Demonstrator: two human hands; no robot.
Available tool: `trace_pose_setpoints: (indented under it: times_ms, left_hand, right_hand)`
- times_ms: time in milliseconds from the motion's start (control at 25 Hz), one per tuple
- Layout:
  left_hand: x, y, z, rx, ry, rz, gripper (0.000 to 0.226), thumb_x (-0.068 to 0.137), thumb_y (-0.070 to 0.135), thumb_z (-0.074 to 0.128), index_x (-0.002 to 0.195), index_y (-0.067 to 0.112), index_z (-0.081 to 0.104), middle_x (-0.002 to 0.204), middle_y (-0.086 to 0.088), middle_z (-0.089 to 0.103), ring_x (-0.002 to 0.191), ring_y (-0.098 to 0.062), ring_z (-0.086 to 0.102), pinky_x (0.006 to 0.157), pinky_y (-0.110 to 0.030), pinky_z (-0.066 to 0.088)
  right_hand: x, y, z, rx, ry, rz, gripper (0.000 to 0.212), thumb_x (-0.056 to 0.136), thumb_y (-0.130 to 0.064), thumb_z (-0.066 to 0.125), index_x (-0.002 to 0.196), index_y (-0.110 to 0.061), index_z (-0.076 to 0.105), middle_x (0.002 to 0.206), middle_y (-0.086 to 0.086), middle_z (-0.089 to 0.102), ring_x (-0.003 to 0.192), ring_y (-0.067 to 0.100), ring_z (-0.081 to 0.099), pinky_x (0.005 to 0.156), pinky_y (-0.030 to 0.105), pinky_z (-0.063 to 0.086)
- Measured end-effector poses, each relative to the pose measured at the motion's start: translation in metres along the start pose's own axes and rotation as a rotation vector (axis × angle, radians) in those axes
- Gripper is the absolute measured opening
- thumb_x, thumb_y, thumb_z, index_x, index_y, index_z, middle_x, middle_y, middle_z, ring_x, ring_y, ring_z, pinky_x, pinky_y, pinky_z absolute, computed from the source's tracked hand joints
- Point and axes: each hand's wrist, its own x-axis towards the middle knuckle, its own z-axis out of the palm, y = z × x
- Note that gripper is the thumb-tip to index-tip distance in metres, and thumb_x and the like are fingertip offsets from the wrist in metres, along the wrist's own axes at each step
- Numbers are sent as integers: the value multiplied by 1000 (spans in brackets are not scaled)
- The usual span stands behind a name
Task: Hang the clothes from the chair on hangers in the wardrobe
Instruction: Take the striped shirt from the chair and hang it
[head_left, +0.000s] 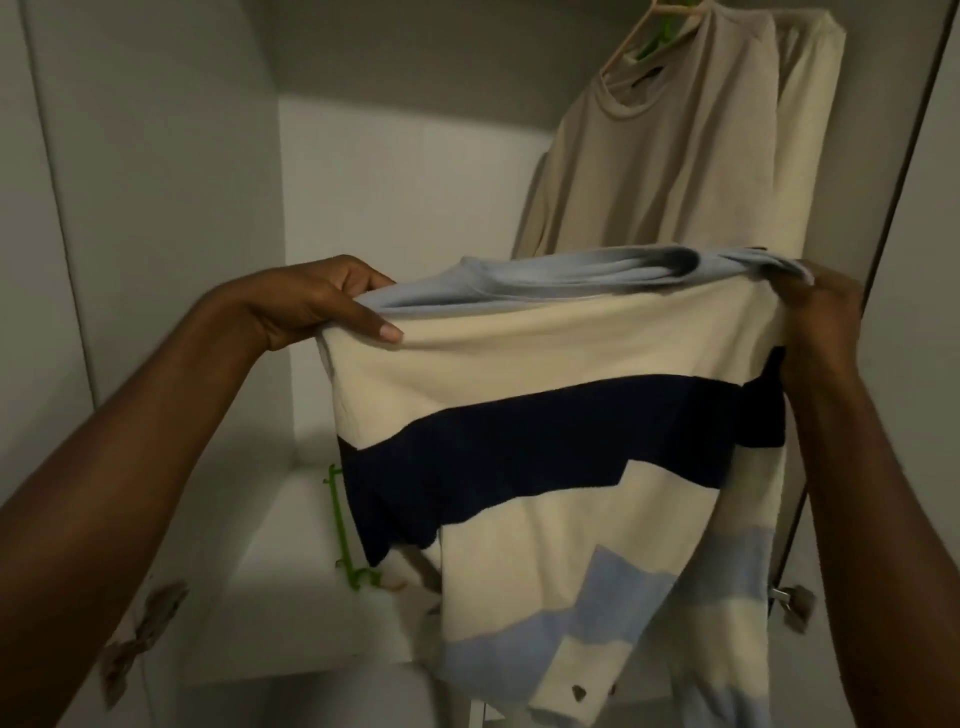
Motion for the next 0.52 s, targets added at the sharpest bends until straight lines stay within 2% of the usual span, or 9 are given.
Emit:
trace_pose_setpoints:
  times_ms: [80,160,240,280,320,400,440,520]
  left_hand:
    - [-4,-5,-4,-19,96,35,58,58,35,96,99,-1,76,95,-21,74,84,-28,69,75,-33,55]
    - [-5,-14,-3,-158,209,74,68,42,48,99,88,3,77,81,-11,71,72,-19,67,63,-24,54]
    - [-10,-25,1,-262,237,82,71,43,50,99,94,6,76,85,-9,69,74,-16,66,61,-21,54]
    - [-14,-31,4,-254,219,80,68,48,48,98,98,6,77,88,-10,69,77,-17,66,64,-22,54]
    - [-15,-34,5,-192,206,75,62,54,44,94,97,5,75,89,-11,67,78,-17,65,67,-24,53]
    - [-16,-31,6,67,266,30,44,69,40,84,82,0,69,76,-11,60,68,-9,60,65,-23,46]
    - [-15,-27,8,200,367,-24,37,77,37,81,72,3,65,68,-8,55,59,-4,56,61,-20,42]
    - [-14,-19,16,435,628,-72,37,88,33,77,66,8,61,60,-5,50,53,-9,51,52,-20,35]
  right_hand:
    - [1,-3,3,-31,-72,30,17,96,-19,64,110,-16,75,86,-9,70,68,-7,64,67,14,50]
    - [-3,0,1,-29,-71,54,17,96,-18,66,109,-12,75,78,-10,72,64,-6,65,62,14,50]
    - [-4,-1,-4,-28,-42,42,13,95,-18,68,105,-12,74,71,-14,71,61,-5,63,63,17,49]
    - [-4,-1,-8,-51,-65,55,12,95,-20,69,103,-14,75,74,-11,71,61,-4,63,65,19,49]
    - [-6,-3,-12,-86,-100,73,10,94,-22,71,99,-17,77,78,-7,71,62,-1,64,66,22,50]
    - [-8,-2,-20,-111,-95,79,6,88,-25,79,88,-19,77,80,-1,69,63,6,64,67,28,52]
    - [-7,-2,-22,-102,-63,68,7,85,-24,82,84,-19,76,78,0,68,63,6,63,67,29,52]
    - [-11,-4,-24,-147,-118,94,12,83,-25,85,85,-18,75,77,-2,68,59,2,64,64,24,54]
